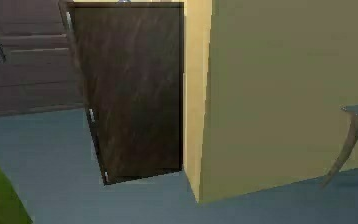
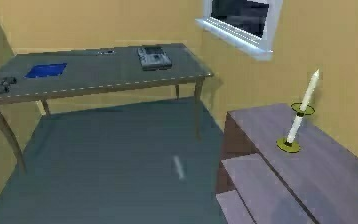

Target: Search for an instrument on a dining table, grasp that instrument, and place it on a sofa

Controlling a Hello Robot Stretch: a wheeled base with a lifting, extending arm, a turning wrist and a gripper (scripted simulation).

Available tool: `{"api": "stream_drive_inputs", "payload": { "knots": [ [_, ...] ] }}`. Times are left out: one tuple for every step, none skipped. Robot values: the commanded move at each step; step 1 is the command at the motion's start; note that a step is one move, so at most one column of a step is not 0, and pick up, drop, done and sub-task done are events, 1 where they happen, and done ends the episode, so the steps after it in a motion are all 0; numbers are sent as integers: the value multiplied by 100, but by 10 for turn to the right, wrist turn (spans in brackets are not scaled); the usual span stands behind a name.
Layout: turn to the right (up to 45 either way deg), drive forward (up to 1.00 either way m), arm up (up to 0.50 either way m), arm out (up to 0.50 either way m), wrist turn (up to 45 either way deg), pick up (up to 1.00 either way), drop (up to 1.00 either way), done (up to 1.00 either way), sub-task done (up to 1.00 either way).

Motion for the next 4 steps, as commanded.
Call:
{"api": "stream_drive_inputs", "payload": {
  "knots": [
    [450,0,0,0,0,0,0,0,0],
    [300,0,0,0,0,0,0,0,0],
    [0,75,0,0,0,0,0,0,0],
    [-450,0,0,0,0,0,0,0,0]
  ]
}}
